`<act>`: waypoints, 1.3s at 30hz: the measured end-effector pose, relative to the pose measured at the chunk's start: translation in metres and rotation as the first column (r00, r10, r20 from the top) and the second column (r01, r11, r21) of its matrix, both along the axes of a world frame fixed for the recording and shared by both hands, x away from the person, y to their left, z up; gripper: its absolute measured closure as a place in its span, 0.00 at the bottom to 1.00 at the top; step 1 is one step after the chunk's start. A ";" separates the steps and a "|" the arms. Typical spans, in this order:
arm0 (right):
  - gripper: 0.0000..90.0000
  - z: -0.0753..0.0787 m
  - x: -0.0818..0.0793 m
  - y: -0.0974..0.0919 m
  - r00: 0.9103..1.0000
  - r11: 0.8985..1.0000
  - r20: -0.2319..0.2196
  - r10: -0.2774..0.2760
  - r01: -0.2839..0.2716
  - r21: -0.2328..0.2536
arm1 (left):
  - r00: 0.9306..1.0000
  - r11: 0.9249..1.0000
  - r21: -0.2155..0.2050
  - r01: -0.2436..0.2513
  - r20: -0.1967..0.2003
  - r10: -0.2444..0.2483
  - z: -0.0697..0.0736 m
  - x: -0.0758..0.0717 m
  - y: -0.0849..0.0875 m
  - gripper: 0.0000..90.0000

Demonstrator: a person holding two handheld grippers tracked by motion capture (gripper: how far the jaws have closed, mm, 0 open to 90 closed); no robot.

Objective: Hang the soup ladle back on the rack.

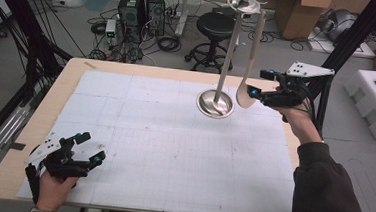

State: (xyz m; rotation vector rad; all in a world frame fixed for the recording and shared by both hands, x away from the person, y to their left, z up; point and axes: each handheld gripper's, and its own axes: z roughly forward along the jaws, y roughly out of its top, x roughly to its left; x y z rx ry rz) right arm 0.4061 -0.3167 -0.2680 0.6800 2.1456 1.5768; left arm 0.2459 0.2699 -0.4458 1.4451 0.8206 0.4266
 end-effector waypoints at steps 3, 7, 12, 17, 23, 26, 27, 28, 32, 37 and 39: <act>0.02 -0.003 -0.007 0.008 1.000 1.000 0.010 0.017 -0.017 -0.013 | 1.000 1.000 0.008 0.004 0.000 -0.004 0.000 0.000 0.000 0.02; 0.00 -0.007 -0.018 0.012 0.999 1.000 0.029 0.024 -0.024 -0.002 | 1.000 1.000 0.003 0.006 0.003 -0.006 0.000 0.000 -0.001 0.02; 0.00 -0.020 -0.028 0.009 0.999 0.999 0.022 0.029 -0.029 0.017 | 1.000 1.000 0.003 0.008 0.015 -0.008 0.001 -0.001 -0.001 0.02; 0.00 -0.037 -0.038 0.002 1.000 0.998 0.023 0.017 -0.019 0.058 | 1.000 1.000 0.000 0.011 0.019 -0.011 0.002 -0.001 -0.001 0.02; 0.00 -0.049 -0.052 0.001 0.999 0.999 0.032 0.018 -0.020 0.039 | 0.999 1.000 -0.001 0.011 0.033 -0.011 0.003 -0.001 -0.002 0.02; 0.00 -0.057 -0.058 -0.001 0.999 0.998 0.033 0.015 -0.017 0.058 | 0.999 1.000 0.004 0.014 0.036 -0.014 0.003 -0.001 -0.003 0.02; 0.00 -0.060 -0.059 -0.001 1.000 0.998 0.027 0.015 -0.017 0.064 | 0.999 1.000 0.005 0.015 0.039 -0.015 0.003 -0.001 -0.004 0.02; 0.00 -0.064 -0.061 -0.002 1.000 0.997 0.021 0.012 -0.014 0.070 | 0.999 1.000 0.005 0.016 0.040 -0.016 0.003 -0.001 -0.004 0.02; 0.00 -0.076 -0.067 -0.003 1.000 0.998 0.012 0.005 -0.006 0.065 | 0.999 1.000 0.005 0.017 0.040 -0.018 0.003 -0.001 -0.005 0.02; 0.00 -0.088 -0.077 -0.003 1.000 0.998 0.006 0.019 -0.019 0.063 | 0.999 1.000 0.004 0.013 0.050 -0.013 0.004 0.000 -0.005 0.02; 0.00 -0.092 -0.080 -0.003 1.000 0.998 0.002 0.023 -0.023 0.064 | 0.999 1.000 0.005 0.014 0.051 -0.014 0.004 0.000 -0.005 0.02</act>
